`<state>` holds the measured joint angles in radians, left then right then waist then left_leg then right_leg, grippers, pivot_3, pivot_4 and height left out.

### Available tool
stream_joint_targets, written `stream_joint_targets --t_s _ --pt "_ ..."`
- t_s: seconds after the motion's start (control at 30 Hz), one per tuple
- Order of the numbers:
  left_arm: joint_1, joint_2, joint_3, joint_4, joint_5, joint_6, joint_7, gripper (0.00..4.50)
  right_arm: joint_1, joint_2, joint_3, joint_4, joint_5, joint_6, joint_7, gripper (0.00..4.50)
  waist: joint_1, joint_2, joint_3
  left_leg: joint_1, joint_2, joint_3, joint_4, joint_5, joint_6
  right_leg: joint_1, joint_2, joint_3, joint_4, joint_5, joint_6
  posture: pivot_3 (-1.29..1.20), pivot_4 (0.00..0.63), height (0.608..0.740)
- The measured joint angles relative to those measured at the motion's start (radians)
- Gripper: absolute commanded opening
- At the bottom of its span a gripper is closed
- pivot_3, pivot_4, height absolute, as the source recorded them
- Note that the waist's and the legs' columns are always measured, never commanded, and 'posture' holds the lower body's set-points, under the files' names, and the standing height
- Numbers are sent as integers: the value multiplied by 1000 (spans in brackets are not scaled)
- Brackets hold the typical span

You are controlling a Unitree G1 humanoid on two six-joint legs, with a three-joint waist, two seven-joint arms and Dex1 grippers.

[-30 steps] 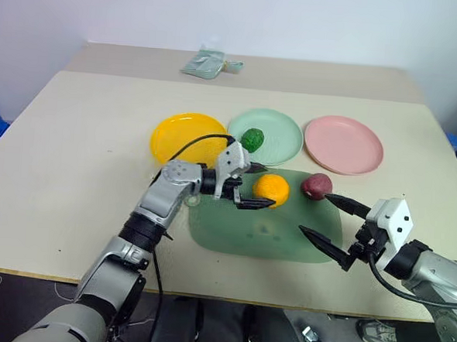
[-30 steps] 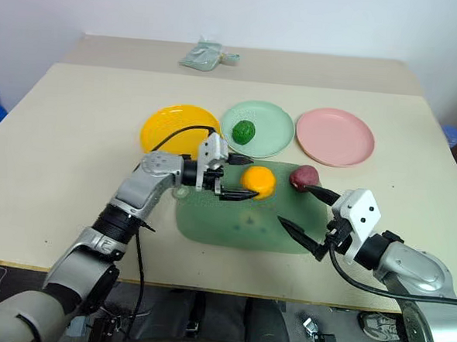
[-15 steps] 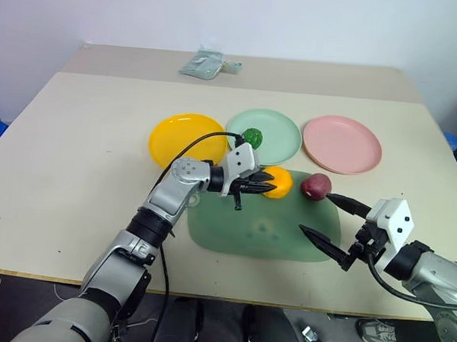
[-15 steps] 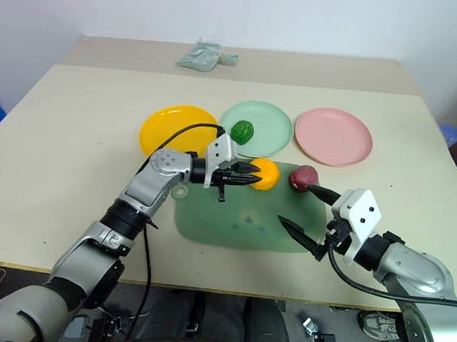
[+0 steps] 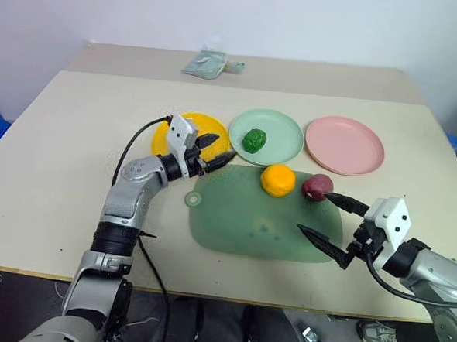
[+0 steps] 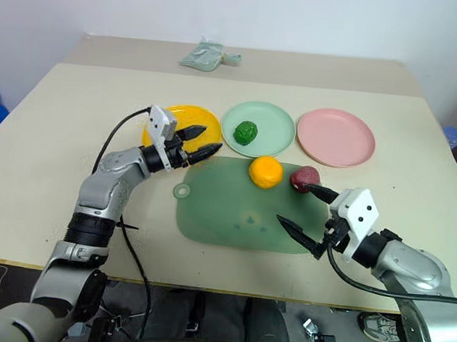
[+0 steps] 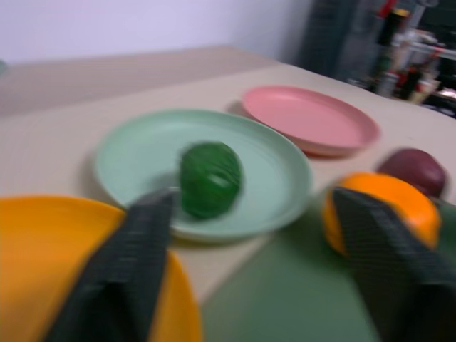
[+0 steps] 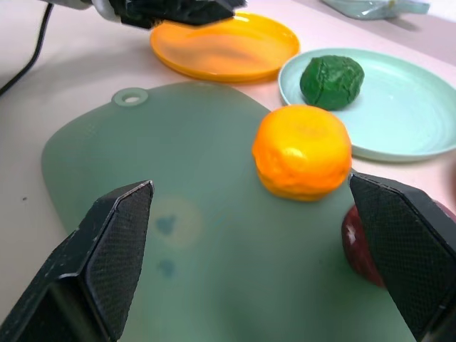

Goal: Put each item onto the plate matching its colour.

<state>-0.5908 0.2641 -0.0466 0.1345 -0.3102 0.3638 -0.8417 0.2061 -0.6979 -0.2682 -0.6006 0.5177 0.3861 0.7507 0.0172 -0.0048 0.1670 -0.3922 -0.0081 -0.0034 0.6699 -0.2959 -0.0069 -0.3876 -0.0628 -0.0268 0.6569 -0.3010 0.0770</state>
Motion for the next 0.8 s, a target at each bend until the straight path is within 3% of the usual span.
stream_joint_targets --t_s 0.23,0.37,0.63,0.8 --pt "-102 -87 -176 158 121 -109 -4 4434 -31 5 34 2 -4 1 -15 4500 -5 0 0 0 0 0 0 0 0 -1 1 0 0 0 0 0 150 740" --pt "-168 -135 -219 298 185 -163 -1 4434 -4 13 32 -5 -6 0 -34 4500 -4 0 0 0 0 0 -1 0 0 -1 2 0 0 0 0 0 150 740" --pt "-234 -153 -268 383 247 -200 -39 4434 45 19 27 -8 -6 -14 -46 4500 -5 0 0 0 0 1 -1 0 1 -1 2 0 0 0 0 0 150 740" --pt "-232 -155 -286 413 263 -188 -50 3104 54 20 27 -9 -9 -28 -46 4500 -4 0 0 0 0 1 -1 0 1 -1 2 0 0 0 0 0 150 740"
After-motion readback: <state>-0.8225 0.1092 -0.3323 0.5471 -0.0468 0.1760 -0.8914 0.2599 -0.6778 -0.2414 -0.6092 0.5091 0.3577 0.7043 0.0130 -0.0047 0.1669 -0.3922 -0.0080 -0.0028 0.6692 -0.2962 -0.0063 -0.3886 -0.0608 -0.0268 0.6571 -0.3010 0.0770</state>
